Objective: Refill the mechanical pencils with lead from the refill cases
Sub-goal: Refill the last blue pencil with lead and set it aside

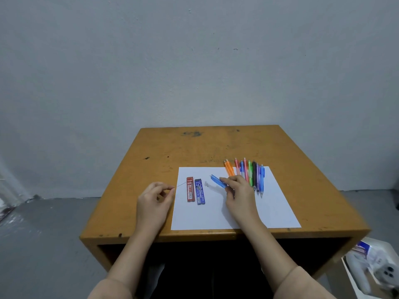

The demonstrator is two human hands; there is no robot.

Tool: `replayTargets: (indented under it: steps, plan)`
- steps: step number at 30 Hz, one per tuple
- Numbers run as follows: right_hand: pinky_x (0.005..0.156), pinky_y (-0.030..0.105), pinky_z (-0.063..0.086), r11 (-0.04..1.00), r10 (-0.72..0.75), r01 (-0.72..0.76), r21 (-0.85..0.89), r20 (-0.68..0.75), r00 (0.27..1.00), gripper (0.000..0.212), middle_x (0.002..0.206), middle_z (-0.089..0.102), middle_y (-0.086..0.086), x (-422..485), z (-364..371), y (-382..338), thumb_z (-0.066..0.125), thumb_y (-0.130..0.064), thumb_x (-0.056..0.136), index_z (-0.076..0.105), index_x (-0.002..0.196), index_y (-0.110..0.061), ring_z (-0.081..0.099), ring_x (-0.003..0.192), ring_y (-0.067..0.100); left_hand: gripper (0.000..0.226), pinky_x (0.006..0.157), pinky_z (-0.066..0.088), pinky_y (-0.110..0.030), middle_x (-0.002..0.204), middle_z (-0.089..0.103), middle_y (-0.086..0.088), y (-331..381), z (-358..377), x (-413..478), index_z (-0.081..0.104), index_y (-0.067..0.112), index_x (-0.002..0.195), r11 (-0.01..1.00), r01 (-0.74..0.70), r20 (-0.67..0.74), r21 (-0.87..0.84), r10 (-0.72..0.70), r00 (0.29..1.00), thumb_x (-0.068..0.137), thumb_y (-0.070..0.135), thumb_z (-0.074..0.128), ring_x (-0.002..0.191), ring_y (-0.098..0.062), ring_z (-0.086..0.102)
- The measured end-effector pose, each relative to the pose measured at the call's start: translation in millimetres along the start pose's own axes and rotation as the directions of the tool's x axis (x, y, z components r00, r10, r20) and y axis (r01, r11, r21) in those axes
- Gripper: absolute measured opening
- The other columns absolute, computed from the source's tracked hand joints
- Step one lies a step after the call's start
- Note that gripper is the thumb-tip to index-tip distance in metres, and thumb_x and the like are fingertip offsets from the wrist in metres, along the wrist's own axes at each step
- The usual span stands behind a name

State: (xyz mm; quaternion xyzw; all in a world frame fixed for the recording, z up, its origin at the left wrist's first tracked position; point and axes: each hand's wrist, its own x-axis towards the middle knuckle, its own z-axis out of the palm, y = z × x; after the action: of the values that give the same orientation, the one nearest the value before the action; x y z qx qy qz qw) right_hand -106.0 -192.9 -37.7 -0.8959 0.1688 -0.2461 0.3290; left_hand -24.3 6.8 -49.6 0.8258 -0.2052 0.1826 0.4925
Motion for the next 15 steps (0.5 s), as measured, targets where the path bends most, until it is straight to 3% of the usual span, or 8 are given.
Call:
replayTargets:
  steps: [5, 9, 12, 15]
  plan:
    - [0.078, 0.006, 0.035, 0.998, 0.026, -0.026, 0.059, -0.01, 1.0, 0.031, 0.115, 0.056, -0.001, -1.4, 0.5, -0.3, 0.058, -0.022, 0.093, 0.065, 0.122, -0.013, 0.045, 0.098, 0.003, 0.018, 0.06, 0.038, -0.004, 0.079, 0.059, 0.017, 7.9, 12.5, 1.8, 0.068, 0.02, 0.075, 0.999, 0.002, 0.04, -0.045, 0.0, 0.999, 0.079, 0.003, 0.073, 0.071, 0.002, 0.056]
    - [0.07, 0.001, 0.034, 0.998, -0.018, 0.02, 0.068, -0.02, 1.0, 0.03, 0.109, 0.059, -0.003, -1.7, 1.2, 1.6, 0.06, -0.025, 0.092, 0.066, 0.12, -0.017, 0.047, 0.094, 0.003, 0.019, 0.058, 0.037, -0.004, 0.084, 0.061, 0.014, 9.4, 17.7, 4.3, 0.066, 0.023, 0.077, 0.999, 0.027, 0.105, -0.041, -0.023, 0.994, 0.084, 0.006, 0.069, 0.075, 0.002, 0.055]
    - [0.07, 0.005, 0.036, 0.997, -0.022, 0.024, 0.07, -0.033, 0.999, 0.03, 0.098, 0.056, -0.008, -1.1, 3.5, 4.8, 0.063, -0.026, 0.09, 0.067, 0.119, -0.02, 0.048, 0.089, 0.004, 0.02, 0.058, 0.037, -0.007, 0.086, 0.062, 0.01, 7.1, 21.0, 4.8, 0.065, 0.025, 0.077, 0.998, 0.029, 0.121, -0.052, -0.022, 0.992, 0.085, 0.006, 0.067, 0.076, -0.003, 0.055]
    - [0.076, 0.019, 0.045, 0.999, -0.01, 0.011, 0.046, -0.028, 1.0, 0.029, 0.094, 0.054, -0.009, -0.1, 6.7, 6.6, 0.064, -0.026, 0.089, 0.067, 0.118, -0.025, 0.052, 0.093, 0.011, 0.021, 0.057, 0.037, -0.009, 0.087, 0.062, 0.009, 5.5, 22.8, 5.0, 0.064, 0.026, 0.078, 0.999, 0.031, 0.132, -0.045, -0.025, 0.991, 0.086, 0.007, 0.066, 0.077, -0.006, 0.055]
